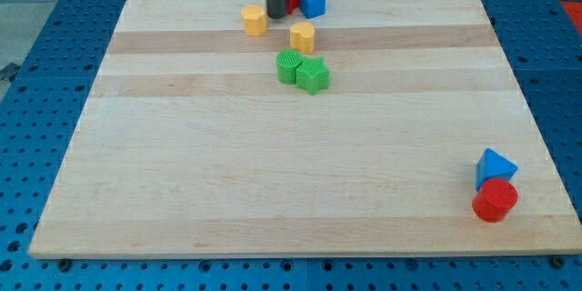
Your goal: Move the yellow heart into the yellow hexagon
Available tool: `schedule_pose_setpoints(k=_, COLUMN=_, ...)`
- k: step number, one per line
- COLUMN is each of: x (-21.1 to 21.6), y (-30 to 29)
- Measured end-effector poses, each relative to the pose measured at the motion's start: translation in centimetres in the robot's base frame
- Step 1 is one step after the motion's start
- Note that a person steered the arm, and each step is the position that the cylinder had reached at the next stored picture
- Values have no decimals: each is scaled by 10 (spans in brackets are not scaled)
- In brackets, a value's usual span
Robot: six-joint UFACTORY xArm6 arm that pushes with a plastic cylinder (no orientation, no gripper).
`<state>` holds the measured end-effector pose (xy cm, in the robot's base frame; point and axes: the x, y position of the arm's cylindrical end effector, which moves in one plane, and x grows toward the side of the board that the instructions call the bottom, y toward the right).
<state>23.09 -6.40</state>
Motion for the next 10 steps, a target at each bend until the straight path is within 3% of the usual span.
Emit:
schedule_pose_setpoints(k=2, x=33, y=-94)
schedule_pose_setpoints(k=4, x=20, y=-7)
schedule_pose_setpoints(k=6, x=20, y=136)
schedule_pose_setpoints(k=7, x=51, y=183)
schedule_pose_setpoints(k=8, x=82, y=173)
schedule_pose_setpoints(k=10, x=42, y=95)
